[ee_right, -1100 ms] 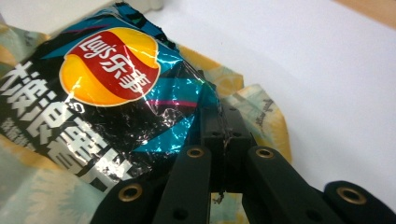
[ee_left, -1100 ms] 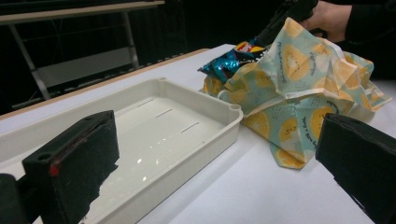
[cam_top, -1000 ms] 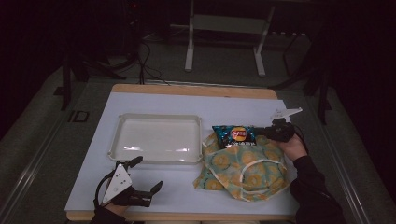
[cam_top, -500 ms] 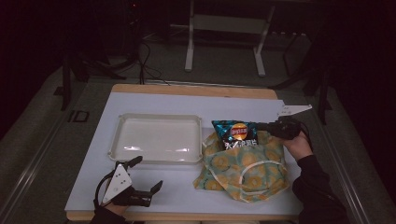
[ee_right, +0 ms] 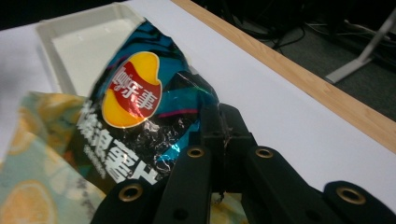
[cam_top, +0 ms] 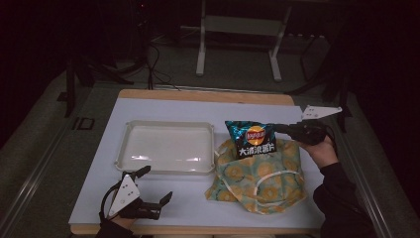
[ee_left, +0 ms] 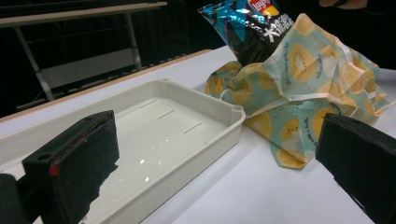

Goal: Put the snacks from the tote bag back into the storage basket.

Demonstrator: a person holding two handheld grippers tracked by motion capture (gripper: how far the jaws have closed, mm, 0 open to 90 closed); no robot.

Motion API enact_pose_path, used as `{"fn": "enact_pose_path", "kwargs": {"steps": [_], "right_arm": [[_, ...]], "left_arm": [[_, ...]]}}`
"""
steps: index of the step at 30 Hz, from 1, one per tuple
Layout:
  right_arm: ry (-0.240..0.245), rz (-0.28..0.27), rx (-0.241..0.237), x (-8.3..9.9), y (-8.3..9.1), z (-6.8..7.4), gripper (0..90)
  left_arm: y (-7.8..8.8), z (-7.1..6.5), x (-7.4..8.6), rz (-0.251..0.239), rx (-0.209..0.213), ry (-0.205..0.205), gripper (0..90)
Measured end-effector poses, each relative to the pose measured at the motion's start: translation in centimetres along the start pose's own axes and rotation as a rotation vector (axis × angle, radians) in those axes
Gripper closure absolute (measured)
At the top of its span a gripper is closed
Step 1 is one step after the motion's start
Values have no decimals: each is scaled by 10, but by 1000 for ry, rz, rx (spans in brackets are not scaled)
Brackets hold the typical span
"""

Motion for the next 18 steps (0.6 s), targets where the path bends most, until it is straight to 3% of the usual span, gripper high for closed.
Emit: {"fn": "enact_pose_path", "kwargs": {"steps": [14, 18], "right_arm": [[10, -86, 3, -27, 16, 3, 900], [20, -100, 25, -35, 21, 1, 900]], "left_arm": [[0, 0, 0, 2, 3, 5, 0], [0, 0, 0, -1, 1, 6, 0]]}}
Point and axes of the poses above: each handheld gripper's, and its own axes: y roughly backward along the jaws, x roughly out of its underside, z roughly to its left, the point moved 2 cm from there along -y, roughly forward along the jaws, and after that the axes turned 11 degrees about -z, right-handed, at the moved point
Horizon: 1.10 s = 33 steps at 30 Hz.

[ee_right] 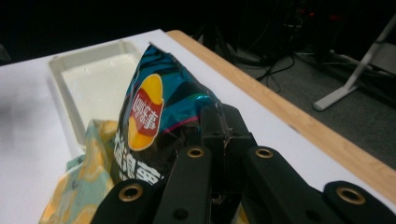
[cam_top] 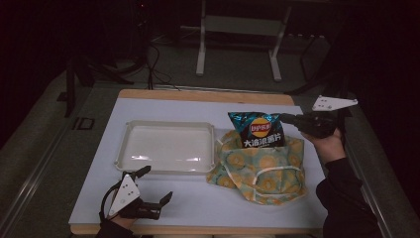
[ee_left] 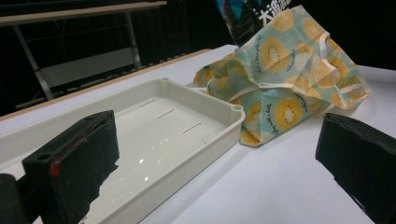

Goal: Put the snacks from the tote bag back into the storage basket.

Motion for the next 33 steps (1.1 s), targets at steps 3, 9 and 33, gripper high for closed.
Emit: {"fn": "enact_pose_path", "kwargs": {"steps": [3, 9, 33], "right_arm": [[-7, -33, 19, -8, 5, -2, 900], [-35, -98, 71, -24, 13, -11, 900], [-18, -208, 203, -109, 7, -2, 900]], "left_arm": [[0, 0, 0, 1, 0, 0, 0], [0, 0, 0, 0, -1, 0, 0], [2, 0, -1, -11, -3, 1, 0]]}}
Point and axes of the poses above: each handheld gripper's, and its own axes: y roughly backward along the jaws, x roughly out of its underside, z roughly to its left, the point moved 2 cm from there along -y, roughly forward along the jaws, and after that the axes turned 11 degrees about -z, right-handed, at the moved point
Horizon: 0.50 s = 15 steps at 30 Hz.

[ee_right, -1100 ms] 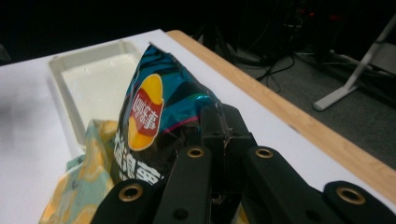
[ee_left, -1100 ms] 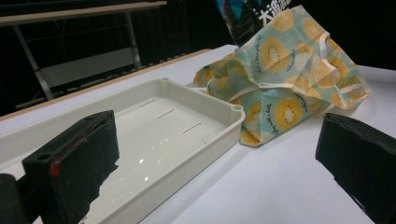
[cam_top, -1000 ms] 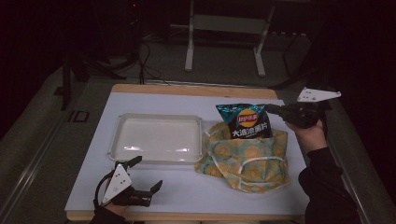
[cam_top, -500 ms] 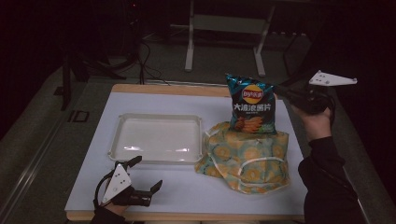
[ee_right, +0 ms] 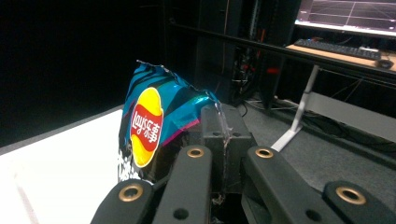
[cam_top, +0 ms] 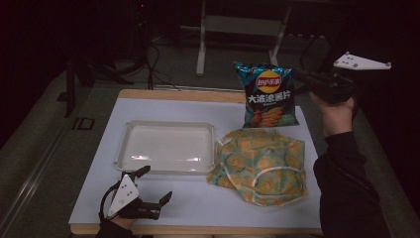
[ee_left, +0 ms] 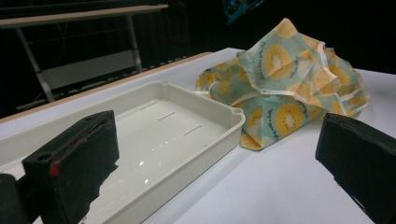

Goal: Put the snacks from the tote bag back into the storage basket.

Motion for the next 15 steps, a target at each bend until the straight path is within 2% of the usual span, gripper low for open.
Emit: {"fn": "enact_pose_path", "kwargs": {"steps": [6, 7, 15], "right_arm": [[-23, -9, -12, -8, -8, 14, 900], [-10, -2, -20, -11, -13, 22, 900], [20, 2, -49, -11, -32, 52, 900]], "left_arm": [[1, 0, -1, -3, -2, 0, 0], [1, 0, -1, -4, -3, -2, 0], [4, -1, -1, -10, -7, -7, 0]]}}
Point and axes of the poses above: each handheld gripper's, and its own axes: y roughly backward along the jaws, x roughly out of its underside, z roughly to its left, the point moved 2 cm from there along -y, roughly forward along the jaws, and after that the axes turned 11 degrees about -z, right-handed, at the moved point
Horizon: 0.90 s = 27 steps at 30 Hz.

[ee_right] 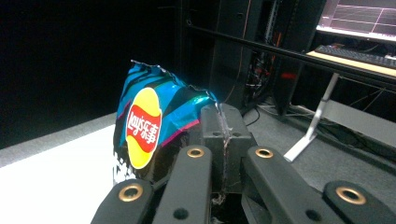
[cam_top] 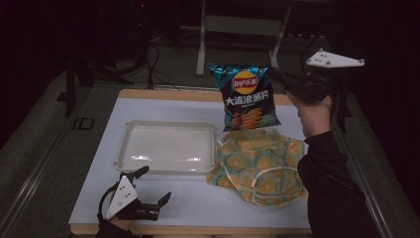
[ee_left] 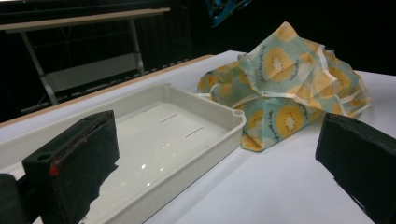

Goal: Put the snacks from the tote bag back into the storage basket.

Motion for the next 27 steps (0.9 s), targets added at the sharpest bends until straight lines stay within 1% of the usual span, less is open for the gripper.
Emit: {"fn": "enact_pose_path", "kwargs": {"steps": [3, 5, 8, 13, 18, 22, 24, 26, 27], "right_arm": [[-2, 0, -12, 1, -8, 9, 900], [-17, -6, -28, 1, -12, 14, 900], [-25, -12, -41, 1, -19, 21, 900], [-27, -23, -61, -1, -30, 35, 900], [-20, -21, -80, 2, -43, 50, 900], [-25, -21, -102, 6, -53, 60, 900], [-25, -21, -107, 8, -58, 66, 900], [-37, -27, -125, 9, -63, 70, 900], [-39, -29, -125, 10, -65, 73, 900]], "left_arm": [[2, -1, 0, -3, 0, -2, 0], [4, -1, -1, -5, -2, -5, 0], [7, -1, -2, -9, -10, -1, 0], [11, -3, -3, -6, -24, 6, 0], [16, -7, -7, 12, -72, -11, 0], [19, -9, -8, 8, -65, -12, 0], [21, -9, -7, 9, -63, -9, 0], [23, -8, -7, 7, -66, -7, 0], [24, -7, -7, 7, -66, -6, 0]]}}
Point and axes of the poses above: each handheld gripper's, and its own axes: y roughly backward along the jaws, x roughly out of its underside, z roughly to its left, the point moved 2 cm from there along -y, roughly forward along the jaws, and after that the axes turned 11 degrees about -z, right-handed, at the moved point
